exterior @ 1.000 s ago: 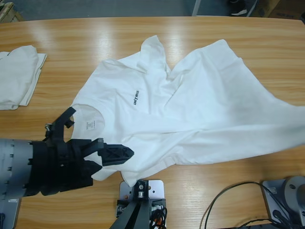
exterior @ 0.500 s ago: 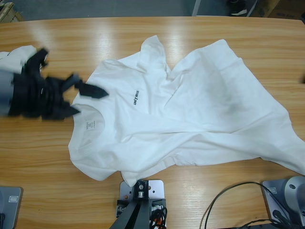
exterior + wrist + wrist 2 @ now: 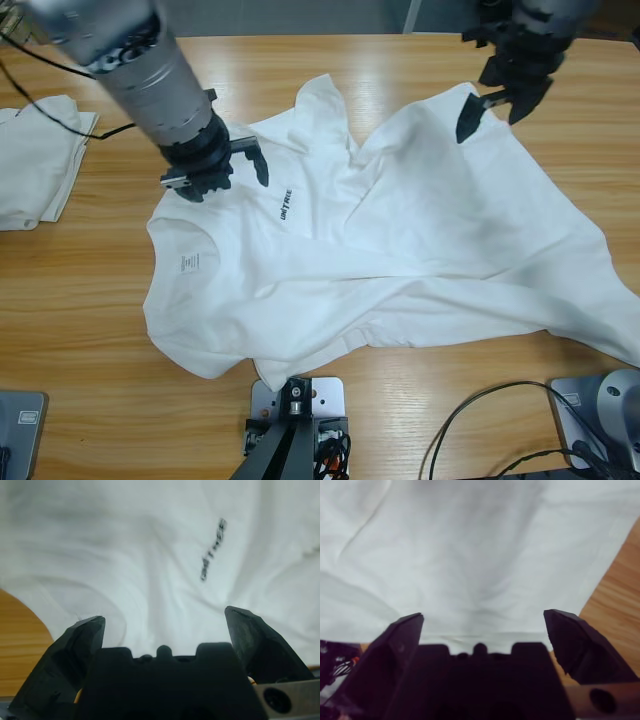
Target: Fold clothes
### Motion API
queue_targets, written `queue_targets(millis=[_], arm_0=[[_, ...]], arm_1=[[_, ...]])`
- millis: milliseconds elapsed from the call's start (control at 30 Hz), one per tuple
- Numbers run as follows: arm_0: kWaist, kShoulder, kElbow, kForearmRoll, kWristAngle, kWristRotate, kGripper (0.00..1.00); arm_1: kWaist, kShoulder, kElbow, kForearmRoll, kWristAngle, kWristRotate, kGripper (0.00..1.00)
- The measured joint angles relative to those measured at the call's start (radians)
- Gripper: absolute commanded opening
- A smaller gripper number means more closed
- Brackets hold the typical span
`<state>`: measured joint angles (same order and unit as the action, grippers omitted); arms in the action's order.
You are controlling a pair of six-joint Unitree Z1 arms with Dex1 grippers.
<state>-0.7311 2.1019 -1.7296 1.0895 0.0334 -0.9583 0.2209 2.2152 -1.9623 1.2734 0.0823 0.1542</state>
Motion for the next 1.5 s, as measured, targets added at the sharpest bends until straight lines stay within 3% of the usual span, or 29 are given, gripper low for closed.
queue_targets(millis=[200, 500, 933, 1500], arm_0=[[0.091, 0.111, -0.082, 0.032, -0.036, 0.001, 0.945], [0.105, 0.282, -0.324, 0.154, -0.074, -0.017, 0.945], [0.196, 0.401, -0.509, 0.232, -0.076, -0.088, 0.954], [0.295, 0.467, -0.734, 0.256, -0.076, -0.125, 0.954]], arm_1=[[-0.053, 0.210, -0.249, 0.107, -0.001, 0.003, 0.982], [-0.054, 0.407, -0.498, 0.117, -0.046, 0.024, 0.982], [-0.097, 0.490, -0.664, 0.120, -0.087, 0.106, 0.977], [-0.223, 0.506, -0.691, 0.121, -0.068, 0.205, 0.959]])
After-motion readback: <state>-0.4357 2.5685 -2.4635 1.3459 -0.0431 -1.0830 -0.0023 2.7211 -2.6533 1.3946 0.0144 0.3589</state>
